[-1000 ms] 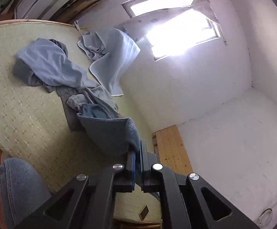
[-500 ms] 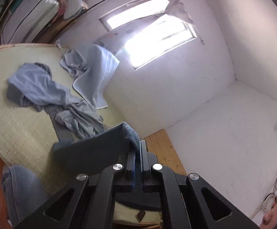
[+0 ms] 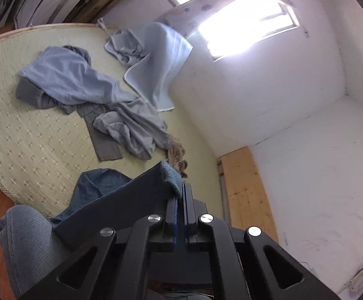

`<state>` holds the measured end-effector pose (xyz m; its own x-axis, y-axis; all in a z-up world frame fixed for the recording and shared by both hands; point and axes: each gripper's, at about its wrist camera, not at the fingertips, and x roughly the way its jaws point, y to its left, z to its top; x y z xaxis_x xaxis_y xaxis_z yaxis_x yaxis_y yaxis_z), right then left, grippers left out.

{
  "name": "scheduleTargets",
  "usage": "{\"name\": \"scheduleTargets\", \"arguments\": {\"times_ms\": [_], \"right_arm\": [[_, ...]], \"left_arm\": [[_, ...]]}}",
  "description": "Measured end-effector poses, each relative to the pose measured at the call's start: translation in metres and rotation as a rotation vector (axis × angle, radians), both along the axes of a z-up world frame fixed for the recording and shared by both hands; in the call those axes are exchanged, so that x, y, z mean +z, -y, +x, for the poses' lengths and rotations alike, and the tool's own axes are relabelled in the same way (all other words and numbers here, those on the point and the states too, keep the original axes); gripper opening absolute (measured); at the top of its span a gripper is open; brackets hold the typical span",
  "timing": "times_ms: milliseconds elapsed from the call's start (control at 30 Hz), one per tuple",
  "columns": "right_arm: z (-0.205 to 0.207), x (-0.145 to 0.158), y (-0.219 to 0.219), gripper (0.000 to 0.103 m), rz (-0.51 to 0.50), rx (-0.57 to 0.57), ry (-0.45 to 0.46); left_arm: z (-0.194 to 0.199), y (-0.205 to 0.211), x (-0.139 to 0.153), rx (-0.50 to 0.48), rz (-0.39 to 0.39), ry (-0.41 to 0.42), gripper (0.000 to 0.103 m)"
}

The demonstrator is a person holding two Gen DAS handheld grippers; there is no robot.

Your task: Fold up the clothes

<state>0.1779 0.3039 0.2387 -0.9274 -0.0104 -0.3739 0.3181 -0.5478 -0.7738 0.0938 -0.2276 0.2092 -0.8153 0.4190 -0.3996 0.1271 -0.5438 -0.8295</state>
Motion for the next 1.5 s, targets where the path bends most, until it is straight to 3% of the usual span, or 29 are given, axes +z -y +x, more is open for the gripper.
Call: {"name": "scheduleTargets", "arguments": {"times_ms": [300, 500, 833, 1233, 1500], "right_arm": [[-0.066, -0.025, -0.008, 0.0, -0.015, -0.023, 0.085], [-0.139, -0.045, -0.001, 0.0, -0.035, -0.003, 0.19], [-0.261, -0.131, 0.004, 0.0, -0.036, -0.02, 0.425], [-0.388, -0.22, -0.008, 0.0, -0.041, -0.116, 0.605], [-0.43, -0.273, -0.013, 0.0, -0.027, -0.162, 0.714]], "left_arm": [[-0.071, -0.012, -0.033, -0.021, -0.027, 0.105, 0.002], [-0.121, -0.008, -0.06, -0.004, -0.074, 0.193, 0.002], [-0.242, -0.015, -0.161, -0.002, -0.154, 0.435, 0.002], [-0.363, -0.045, -0.222, -0.037, -0.298, 0.531, 0.002], [-0.397, -0.056, -0.265, -0.056, -0.371, 0.604, 0.002]]}}
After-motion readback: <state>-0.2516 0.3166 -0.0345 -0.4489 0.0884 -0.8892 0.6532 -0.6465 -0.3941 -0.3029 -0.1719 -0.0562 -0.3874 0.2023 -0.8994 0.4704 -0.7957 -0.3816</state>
